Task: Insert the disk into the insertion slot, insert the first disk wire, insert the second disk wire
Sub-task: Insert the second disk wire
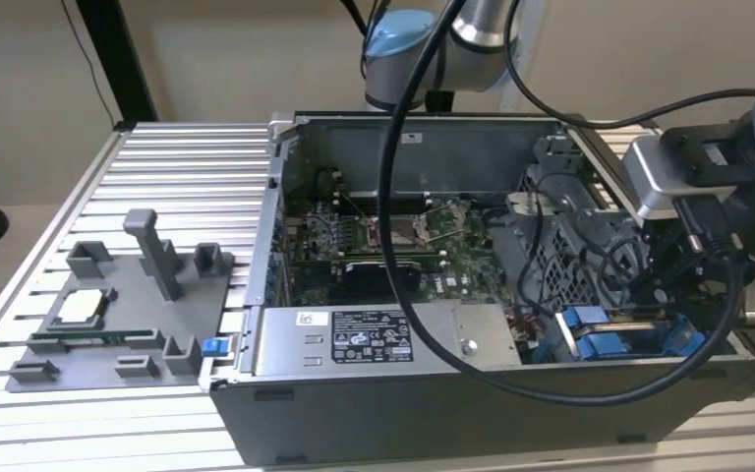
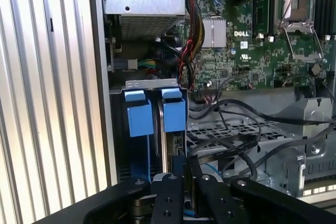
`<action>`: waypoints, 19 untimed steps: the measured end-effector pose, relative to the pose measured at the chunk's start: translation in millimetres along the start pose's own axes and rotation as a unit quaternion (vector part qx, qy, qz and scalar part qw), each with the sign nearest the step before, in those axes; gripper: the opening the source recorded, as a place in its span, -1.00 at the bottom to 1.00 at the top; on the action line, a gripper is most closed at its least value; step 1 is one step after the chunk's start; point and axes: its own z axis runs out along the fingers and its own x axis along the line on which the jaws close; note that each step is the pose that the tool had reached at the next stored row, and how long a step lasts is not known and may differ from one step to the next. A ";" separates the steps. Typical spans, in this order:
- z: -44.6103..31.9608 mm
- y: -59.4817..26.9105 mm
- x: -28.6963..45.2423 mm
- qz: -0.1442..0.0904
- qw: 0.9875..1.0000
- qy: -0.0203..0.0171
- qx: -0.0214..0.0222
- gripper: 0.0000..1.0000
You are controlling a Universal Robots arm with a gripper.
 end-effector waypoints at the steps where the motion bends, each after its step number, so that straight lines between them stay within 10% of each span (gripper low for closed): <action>1: 0.0 0.0 0.0 0.000 1.000 0.000 0.000 -1.00; 19: 0.9 2.3 -0.1 -0.002 1.000 -0.001 0.009 -1.00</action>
